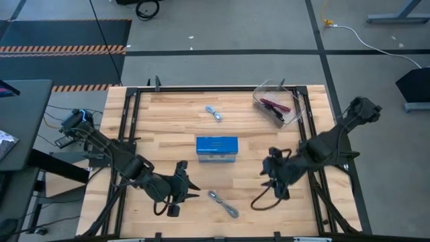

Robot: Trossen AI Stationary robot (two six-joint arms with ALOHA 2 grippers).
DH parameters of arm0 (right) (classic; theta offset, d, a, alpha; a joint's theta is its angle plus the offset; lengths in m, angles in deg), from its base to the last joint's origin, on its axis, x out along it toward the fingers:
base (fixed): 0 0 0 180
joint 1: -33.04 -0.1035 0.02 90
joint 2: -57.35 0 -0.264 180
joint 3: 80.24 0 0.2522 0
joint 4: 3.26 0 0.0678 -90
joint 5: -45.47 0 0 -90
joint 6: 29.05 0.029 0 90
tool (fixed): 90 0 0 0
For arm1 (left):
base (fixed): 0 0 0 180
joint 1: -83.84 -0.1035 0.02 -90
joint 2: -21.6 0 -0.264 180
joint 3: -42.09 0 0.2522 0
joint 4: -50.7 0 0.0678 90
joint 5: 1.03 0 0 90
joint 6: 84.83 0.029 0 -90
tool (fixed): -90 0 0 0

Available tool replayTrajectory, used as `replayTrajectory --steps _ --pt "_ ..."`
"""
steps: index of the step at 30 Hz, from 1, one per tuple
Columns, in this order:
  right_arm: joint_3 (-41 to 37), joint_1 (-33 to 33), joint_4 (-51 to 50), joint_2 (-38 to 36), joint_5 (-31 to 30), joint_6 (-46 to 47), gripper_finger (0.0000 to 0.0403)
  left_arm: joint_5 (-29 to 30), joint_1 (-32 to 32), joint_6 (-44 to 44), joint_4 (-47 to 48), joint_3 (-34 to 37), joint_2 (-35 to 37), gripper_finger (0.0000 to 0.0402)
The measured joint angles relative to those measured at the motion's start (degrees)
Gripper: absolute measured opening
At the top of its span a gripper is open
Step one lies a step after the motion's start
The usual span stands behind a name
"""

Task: Pick and place USB-C Cables
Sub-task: Put the white charger cable into the container

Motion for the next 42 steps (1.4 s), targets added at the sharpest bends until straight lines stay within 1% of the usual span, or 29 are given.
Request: replayTrajectory --steps 2,5,11,14,18,25,29,32,36,42 --pt "0.0 -1.6 0.3 1.9 -0.1 2.7 0.0199 -0.1 0.0 0.6 0.0 0.0 -0.3 0.0099" --pt "0.0 -3.1 1.4 4.9 -0.2 5.7 0.0199 0.7 0.0 4.1 -1.9 0.0 -0.3 0.0099" --pt "0.0 -3.6 2.0 9.2 -0.5 11.8 0.0199 1.8 -0.2 14.8 -9.1 0.0 -0.3 0.0099" --pt "0.0 -3.9 2.0 11.1 -0.5 13.5 0.0199 1.8 -0.2 16.5 -10.6 0.0 -0.7 0.0099" --pt "0.0 -3.9 2.4 13.4 -0.4 15.3 0.0199 1.8 0.5 16.5 -10.5 0.0 -0.8 0.0099" --pt "0.0 -3.9 5.4 15.5 0.3 19.2 0.0199 2.2 0.6 15.5 -10.5 0.0 -3.2 0.0098" --pt "0.0 -3.9 8.4 15.5 -1.3 19.2 0.0199 2.4 0.5 14.0 -10.3 0.0 -4.8 0.0098" --pt "0.0 -3.9 11.5 16.0 -1.1 18.5 0.0199 2.8 0.5 13.4 -9.9 0.0 -5.7 0.0098" --pt "0.0 -3.9 12.4 17.2 0.3 17.2 0.0199 1.9 1.0 12.7 -8.4 0.0 -6.6 0.0098" --pt "0.0 -4.4 11.8 18.0 0.1 16.3 0.0199 1.7 2.7 7.5 -6.0 0.0 -6.8 0.0098"
